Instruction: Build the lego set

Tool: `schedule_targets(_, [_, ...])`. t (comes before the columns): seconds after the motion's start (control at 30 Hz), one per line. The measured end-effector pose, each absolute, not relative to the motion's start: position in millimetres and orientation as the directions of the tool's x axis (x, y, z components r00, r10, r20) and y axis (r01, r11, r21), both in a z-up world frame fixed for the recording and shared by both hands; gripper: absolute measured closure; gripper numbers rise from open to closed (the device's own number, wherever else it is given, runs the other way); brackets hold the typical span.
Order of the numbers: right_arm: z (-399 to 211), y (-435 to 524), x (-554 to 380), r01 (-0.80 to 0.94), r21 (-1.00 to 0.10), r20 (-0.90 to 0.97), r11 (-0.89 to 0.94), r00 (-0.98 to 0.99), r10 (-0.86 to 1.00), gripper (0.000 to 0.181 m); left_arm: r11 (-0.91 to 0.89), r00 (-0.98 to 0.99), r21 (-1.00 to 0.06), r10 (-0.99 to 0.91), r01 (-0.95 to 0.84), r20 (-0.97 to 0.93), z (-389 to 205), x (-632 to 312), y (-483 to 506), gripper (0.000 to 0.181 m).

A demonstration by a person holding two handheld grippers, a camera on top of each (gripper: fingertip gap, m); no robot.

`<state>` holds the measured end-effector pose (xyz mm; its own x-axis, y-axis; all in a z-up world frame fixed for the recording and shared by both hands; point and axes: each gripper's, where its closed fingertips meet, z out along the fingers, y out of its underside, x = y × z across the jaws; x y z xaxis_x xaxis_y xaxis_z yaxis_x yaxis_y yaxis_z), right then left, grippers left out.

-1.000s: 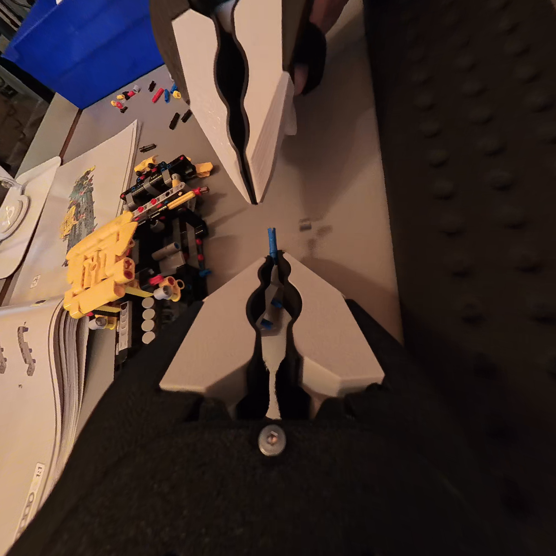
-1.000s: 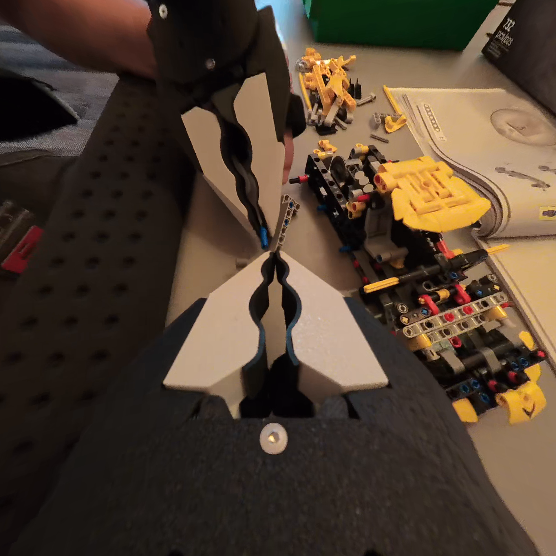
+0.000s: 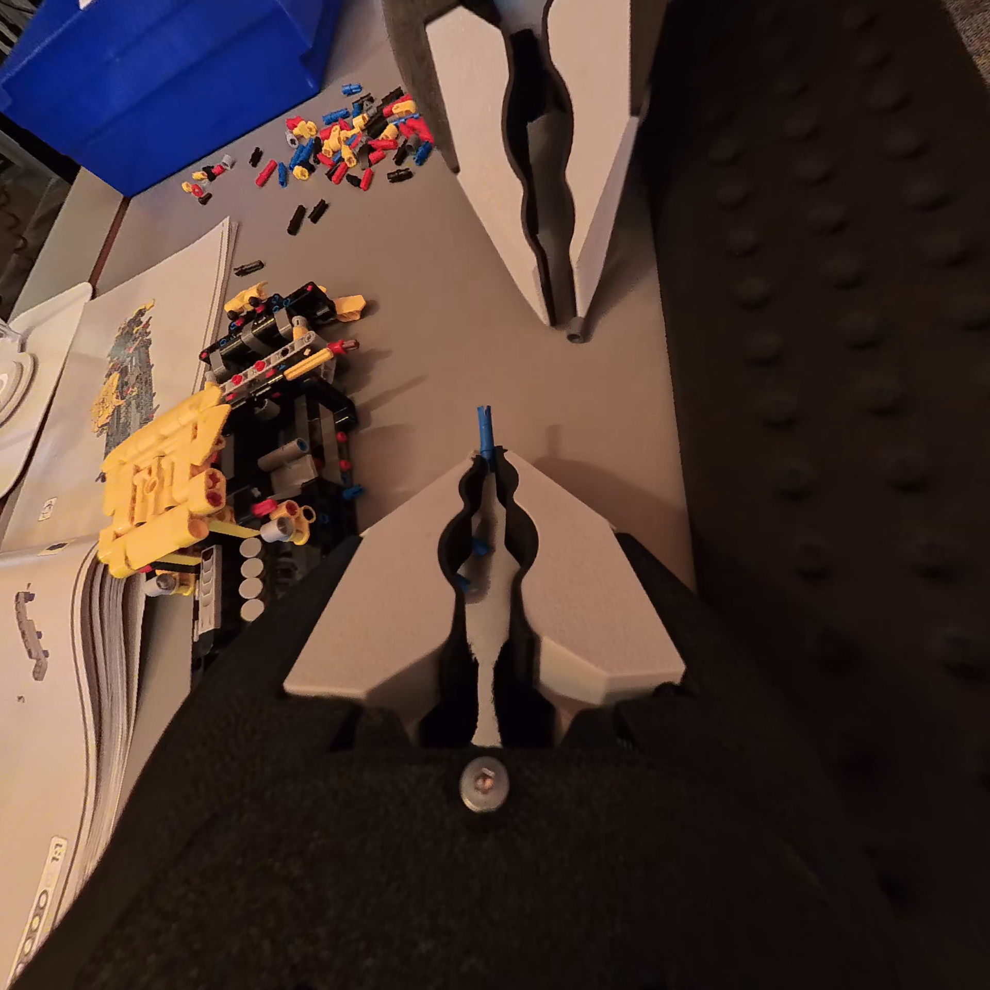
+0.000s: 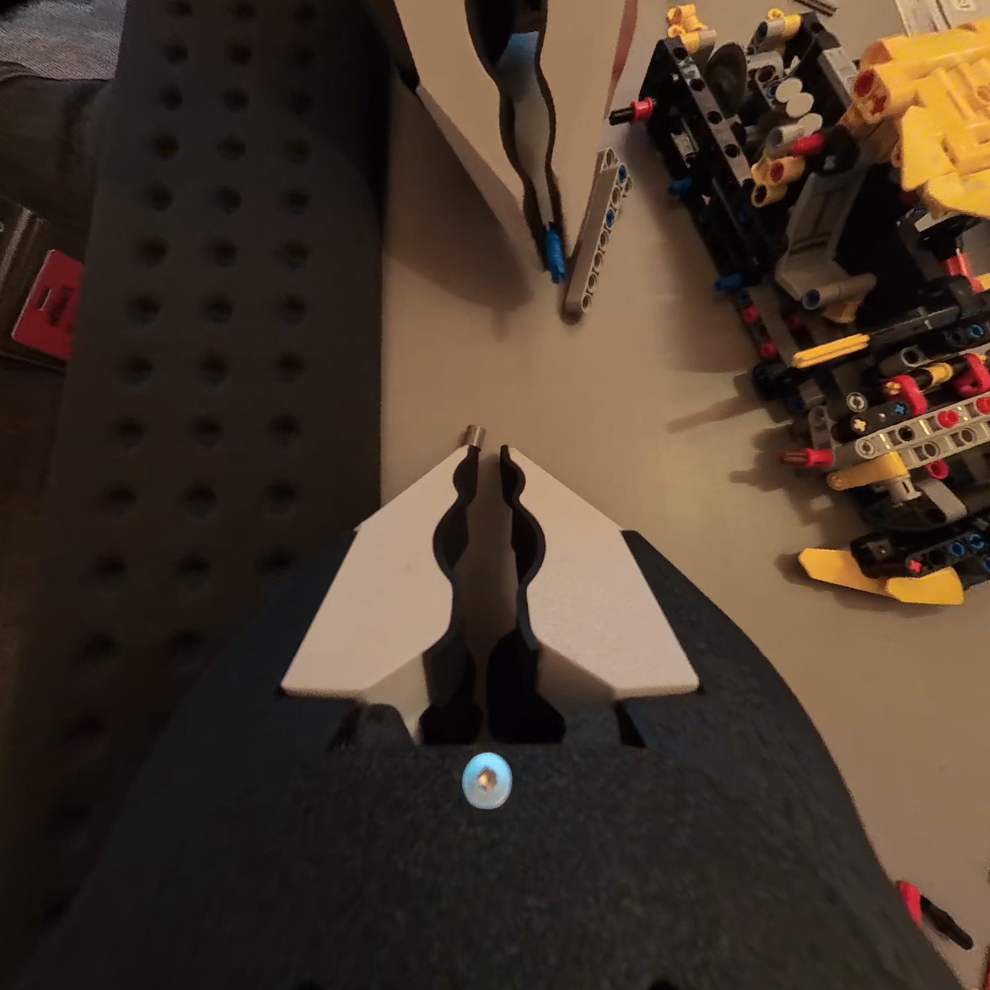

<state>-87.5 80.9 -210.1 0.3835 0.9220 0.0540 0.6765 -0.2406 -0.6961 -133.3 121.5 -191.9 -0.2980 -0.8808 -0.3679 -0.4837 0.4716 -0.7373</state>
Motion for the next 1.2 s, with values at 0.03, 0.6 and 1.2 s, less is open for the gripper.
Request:
schedule_targets(0.03, [-208.5, 78.8, -89.7, 0.672, -0.702, 0.052, -0.236, 0.378, 0.924, 0.173, 0.469, -0.296, -0.739, -0.882, -0.483, -0.367, -191.3, -133.4, 121.9, 0.177])
schedule_targets(0.6, [-211.8, 75.6, -101.4, 0.663, -0.705, 0.012, -0.251, 0.365, 0.931, 0.172, 0.481, -0.303, -0.727, -0.876, -0.49, -0.375, -193.9, -133.8, 121.5, 0.177])
schedule_targets(1.2, [-203.4, 91.4, -121.8, 0.723, -0.69, 0.081, -0.02, 0.104, 0.991, 0.161, 0.451, -0.29, -0.727, -0.892, -0.517, -0.347, -195.2, -138.0, 129.9, 0.177])
